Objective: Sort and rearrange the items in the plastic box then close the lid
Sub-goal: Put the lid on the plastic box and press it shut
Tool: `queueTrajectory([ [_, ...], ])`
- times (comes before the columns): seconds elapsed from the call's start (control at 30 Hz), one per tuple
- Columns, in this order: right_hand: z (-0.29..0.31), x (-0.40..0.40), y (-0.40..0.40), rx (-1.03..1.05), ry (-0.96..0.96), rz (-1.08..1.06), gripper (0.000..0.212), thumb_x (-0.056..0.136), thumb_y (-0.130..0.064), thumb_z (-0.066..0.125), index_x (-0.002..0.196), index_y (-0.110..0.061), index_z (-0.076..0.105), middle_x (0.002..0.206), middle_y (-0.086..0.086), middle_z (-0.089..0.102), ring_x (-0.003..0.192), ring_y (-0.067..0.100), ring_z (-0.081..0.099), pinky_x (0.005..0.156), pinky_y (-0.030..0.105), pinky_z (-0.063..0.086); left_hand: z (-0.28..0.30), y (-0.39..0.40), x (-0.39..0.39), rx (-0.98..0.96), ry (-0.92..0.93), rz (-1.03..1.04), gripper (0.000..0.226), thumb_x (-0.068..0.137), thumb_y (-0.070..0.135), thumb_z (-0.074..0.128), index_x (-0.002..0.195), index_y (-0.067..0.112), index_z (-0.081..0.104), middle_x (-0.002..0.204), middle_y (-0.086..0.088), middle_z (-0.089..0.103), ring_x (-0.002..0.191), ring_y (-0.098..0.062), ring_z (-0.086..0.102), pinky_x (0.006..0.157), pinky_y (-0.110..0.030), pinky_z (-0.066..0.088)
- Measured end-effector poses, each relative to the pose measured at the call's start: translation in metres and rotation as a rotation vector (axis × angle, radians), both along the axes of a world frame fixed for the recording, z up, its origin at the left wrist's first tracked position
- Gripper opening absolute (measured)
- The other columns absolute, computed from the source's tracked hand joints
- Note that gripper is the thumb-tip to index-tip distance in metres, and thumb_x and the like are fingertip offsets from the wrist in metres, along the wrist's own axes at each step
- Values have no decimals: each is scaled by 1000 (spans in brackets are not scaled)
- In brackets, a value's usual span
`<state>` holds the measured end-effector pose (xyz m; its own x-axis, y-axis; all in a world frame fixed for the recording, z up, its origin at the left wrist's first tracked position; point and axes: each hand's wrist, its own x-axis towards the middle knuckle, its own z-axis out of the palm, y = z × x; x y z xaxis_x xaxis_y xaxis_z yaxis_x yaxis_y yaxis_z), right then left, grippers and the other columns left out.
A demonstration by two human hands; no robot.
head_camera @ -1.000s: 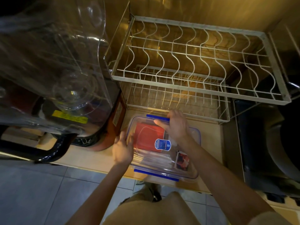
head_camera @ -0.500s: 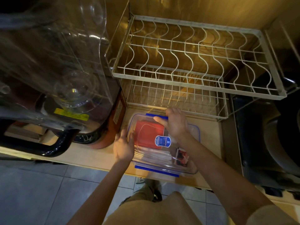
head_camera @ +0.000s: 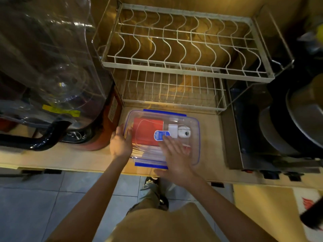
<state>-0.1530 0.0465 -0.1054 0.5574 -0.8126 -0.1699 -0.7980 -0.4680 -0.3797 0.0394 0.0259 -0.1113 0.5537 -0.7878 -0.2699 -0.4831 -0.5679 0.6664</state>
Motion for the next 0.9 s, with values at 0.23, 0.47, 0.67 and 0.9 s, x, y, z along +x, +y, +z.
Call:
queueTrajectory([
  [0.23, -18, 10, 10, -221, 285, -1, 113, 43, -34, 86, 137, -12, 28, 146, 12, 43, 137, 29, 38, 111, 48, 27, 2, 2, -3, -22, 2, 27, 42, 94, 34, 42, 120, 1, 46, 118, -32, 55, 107, -46, 53, 86, -44, 44],
  [0.47, -22, 5, 9, -291, 239, 53, 110, 47, -40, 81, 138, -10, 28, 144, 15, 45, 135, 31, 40, 112, 51, 28, 3, 2, -1, -7, -1, -1, 46, 94, 37, 40, 122, 1, 43, 121, -31, 53, 110, -46, 52, 89, -45, 43],
  [0.67, -21, -7, 2, -230, 122, 135, 74, 83, -49, 46, 144, -15, 21, 151, 20, 30, 142, 36, 24, 117, 52, 18, 2, 3, -1, -11, -6, -14, 46, 94, 38, 40, 124, 3, 43, 122, -30, 53, 111, -45, 52, 90, -46, 44],
  [0.9, -19, -9, -2, -82, 61, 168, 60, 92, -45, 42, 146, -26, 23, 156, 18, 13, 145, 36, 6, 115, 51, 11, 2, 3, 2, -13, 12, -22, 46, 94, 39, 40, 123, 4, 44, 121, -30, 53, 109, -45, 53, 89, -47, 44],
])
